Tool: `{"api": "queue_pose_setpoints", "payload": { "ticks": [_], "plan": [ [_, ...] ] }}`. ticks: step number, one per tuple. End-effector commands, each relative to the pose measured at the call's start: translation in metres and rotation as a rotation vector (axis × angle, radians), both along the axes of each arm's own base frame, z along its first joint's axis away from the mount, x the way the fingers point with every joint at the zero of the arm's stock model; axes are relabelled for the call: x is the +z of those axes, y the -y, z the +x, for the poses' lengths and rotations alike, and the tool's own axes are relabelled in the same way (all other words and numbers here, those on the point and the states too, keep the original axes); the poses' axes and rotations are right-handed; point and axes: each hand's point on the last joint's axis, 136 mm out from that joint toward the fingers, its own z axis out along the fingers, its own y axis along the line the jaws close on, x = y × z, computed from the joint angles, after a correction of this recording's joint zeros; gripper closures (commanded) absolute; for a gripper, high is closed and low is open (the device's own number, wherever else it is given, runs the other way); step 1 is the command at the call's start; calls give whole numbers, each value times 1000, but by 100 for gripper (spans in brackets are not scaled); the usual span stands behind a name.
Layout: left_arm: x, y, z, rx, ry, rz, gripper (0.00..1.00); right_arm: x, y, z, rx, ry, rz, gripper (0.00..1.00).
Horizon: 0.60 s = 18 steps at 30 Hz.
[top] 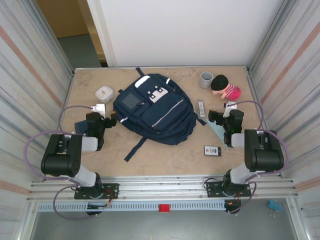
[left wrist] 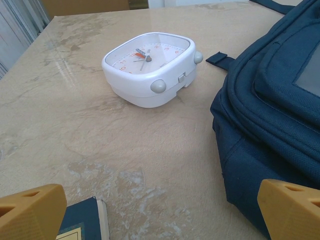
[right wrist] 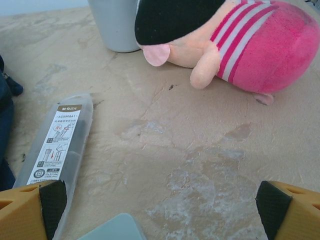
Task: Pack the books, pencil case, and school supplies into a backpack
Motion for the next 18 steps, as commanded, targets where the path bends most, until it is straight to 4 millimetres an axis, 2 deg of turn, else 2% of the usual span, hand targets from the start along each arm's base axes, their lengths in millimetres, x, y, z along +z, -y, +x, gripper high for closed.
{"api": "queue_pose_setpoints", "payload": {
  "ticks": [1, 12, 15, 18],
  "plan": [
    [10, -2, 4, 10, 31, -9, 2, 3, 0, 3, 1, 9, 15, 1],
    [11, -2, 4, 10, 37, -9, 1, 7, 0, 2, 12, 17, 25, 1],
    [18, -8, 1, 48, 48, -11, 3, 24, -5, 2, 50, -3, 42, 1],
    [38, -3, -3, 28, 67, 14, 4, 64, -15, 1, 115, -30, 32, 1]
  ]
}}
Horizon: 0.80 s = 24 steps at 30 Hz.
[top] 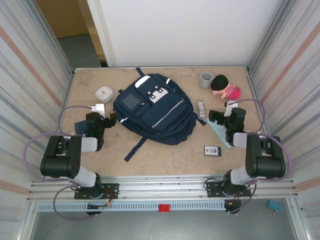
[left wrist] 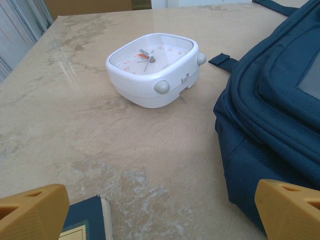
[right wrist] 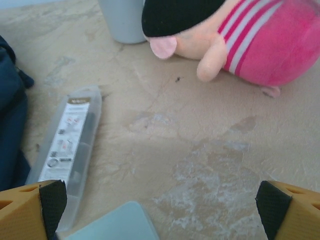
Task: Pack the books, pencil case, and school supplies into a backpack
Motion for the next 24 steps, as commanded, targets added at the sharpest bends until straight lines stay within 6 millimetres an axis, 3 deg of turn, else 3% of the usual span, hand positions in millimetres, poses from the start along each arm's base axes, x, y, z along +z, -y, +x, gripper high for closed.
{"api": "queue_pose_setpoints", "payload": {
  "ticks": [1, 5, 8, 10, 12, 17, 21, 24],
  "plan": [
    [41, 0, -3, 13, 50, 14, 4, 57, -14, 1, 85, -6, 0, 1],
    [87, -1, -16, 76, -8, -132, 8, 119, -37, -1, 137, -82, 1, 1],
    [103, 5, -32, 139, -111, -312, 15, 143, -65, 0, 158, -152, 9, 1],
    [108, 24, -39, 91, -164, -421, 19, 149, -92, 2, 205, -189, 3, 1],
    [103, 39, -48, 76, -223, -504, 20, 145, -123, 4, 273, -225, -9, 1],
    [78, 81, -63, 4, -371, -649, 28, 101, -191, 14, 400, -362, -18, 1],
    [53, 104, -70, -34, -434, -654, 31, 66, -219, 24, 431, -473, 44, 2],
    [34, 113, -70, -35, -477, -684, 34, 36, -225, 32, 417, -534, 54, 7]
  ]
}}
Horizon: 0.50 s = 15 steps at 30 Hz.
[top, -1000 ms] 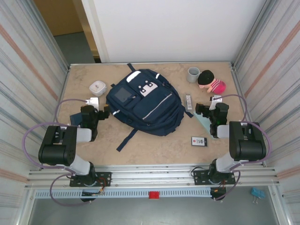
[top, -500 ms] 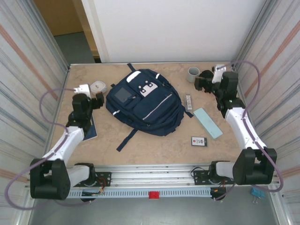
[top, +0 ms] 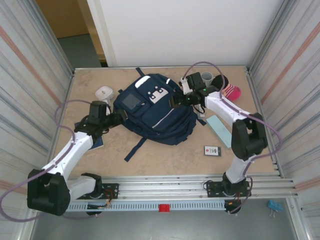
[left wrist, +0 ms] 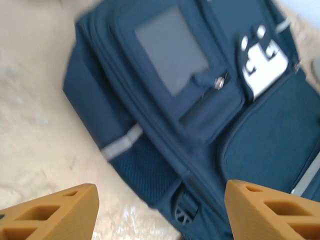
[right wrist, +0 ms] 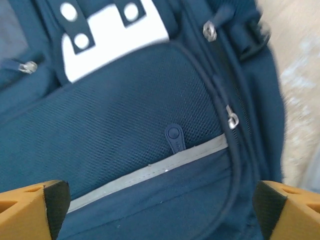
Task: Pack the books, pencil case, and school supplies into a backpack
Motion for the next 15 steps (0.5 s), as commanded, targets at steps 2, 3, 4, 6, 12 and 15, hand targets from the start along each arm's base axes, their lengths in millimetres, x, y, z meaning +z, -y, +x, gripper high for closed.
{"api": "queue_pose_setpoints", "payload": {
  "ticks": [2, 3, 4, 6, 12, 15],
  "plan": [
    [-22, 15, -1, -6, -64, -96, 37, -18, -3, 6, -53, -77, 17, 8],
    [-24, 19, 2, -18, -61, -102, 38, -26, -3, 4, -60, -99, 14, 9],
    [-27, 23, 5, -25, -65, -102, 38, -35, -2, -1, -65, -123, 14, 10],
    [-34, 27, 10, -33, -71, -103, 38, -48, -6, -12, -76, -175, 52, 13],
    [-59, 40, 26, -49, -126, -141, 40, -77, -34, -73, -102, -321, 183, 19],
    [-64, 43, 37, -63, -132, -124, 40, -79, -54, -107, -120, -357, 232, 20]
  ]
}}
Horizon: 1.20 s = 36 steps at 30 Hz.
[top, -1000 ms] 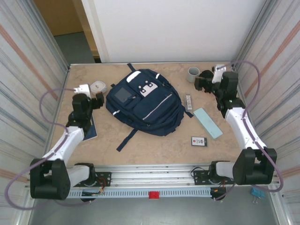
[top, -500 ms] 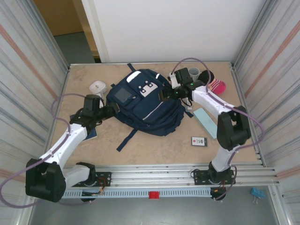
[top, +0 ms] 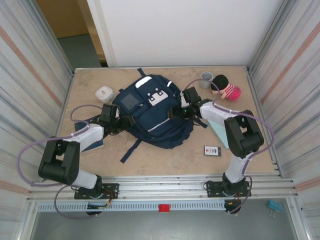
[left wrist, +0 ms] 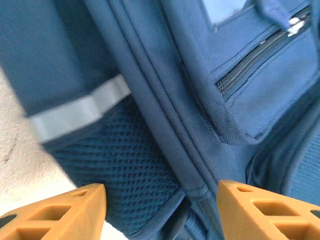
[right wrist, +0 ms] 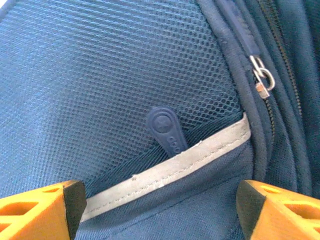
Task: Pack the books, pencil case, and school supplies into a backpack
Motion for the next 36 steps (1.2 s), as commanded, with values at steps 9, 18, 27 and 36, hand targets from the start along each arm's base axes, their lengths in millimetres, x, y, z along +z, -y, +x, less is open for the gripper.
{"api": "queue_pose_setpoints", "payload": {
  "ticks": [9, 18, 27, 36],
  "plan": [
    [44, 8, 46, -36, 103, -28, 39, 77, -45, -88, 11, -46, 122, 17],
    [70, 23, 2, -93, 133, -86, 40, 66, 15, -40, -93, -73, 116, 20],
    [21, 60, -14, -169, 34, -119, 50, -1, 2, -51, -78, -150, 39, 22],
    [-3, 53, -60, -149, -33, -76, 60, -15, -35, -91, -49, -163, 66, 22]
  ]
}}
